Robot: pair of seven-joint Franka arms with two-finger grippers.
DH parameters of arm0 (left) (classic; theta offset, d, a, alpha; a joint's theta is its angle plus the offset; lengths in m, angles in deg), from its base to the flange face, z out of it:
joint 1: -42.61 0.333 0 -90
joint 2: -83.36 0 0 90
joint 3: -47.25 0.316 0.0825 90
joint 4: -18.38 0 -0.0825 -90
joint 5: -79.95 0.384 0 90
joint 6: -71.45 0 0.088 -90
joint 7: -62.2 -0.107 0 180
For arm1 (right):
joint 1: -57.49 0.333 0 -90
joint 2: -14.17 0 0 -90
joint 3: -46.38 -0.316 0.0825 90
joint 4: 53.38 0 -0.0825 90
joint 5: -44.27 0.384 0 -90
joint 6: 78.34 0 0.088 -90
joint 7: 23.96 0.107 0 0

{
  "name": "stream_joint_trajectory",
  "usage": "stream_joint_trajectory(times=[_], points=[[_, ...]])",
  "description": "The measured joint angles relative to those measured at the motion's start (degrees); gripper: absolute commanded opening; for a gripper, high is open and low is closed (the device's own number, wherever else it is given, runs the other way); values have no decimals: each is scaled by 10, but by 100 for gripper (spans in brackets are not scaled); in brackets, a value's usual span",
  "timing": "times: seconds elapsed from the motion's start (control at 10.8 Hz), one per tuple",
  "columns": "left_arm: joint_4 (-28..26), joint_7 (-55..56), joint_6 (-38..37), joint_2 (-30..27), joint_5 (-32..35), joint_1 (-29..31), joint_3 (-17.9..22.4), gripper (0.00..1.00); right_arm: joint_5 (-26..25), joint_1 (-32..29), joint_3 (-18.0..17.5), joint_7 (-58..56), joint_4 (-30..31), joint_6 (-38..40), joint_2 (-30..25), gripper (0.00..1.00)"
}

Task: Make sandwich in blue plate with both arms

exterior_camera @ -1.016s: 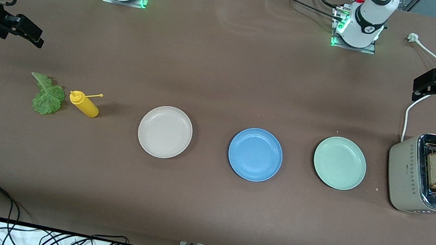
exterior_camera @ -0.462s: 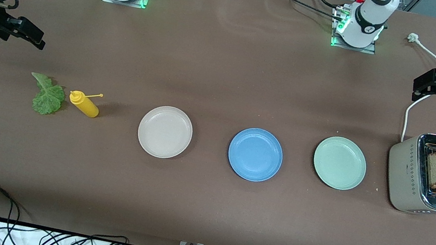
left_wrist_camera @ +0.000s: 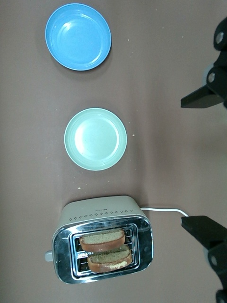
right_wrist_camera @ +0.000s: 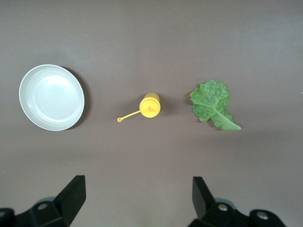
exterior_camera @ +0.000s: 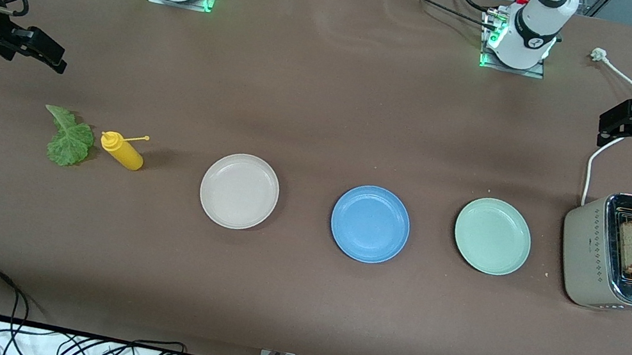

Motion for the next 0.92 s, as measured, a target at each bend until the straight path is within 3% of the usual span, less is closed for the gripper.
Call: stream_joint_trajectory(times=[0.92], points=[[0, 0, 0, 0, 0, 0, 0, 100, -17, 0, 0, -12, 0, -4, 0, 100]])
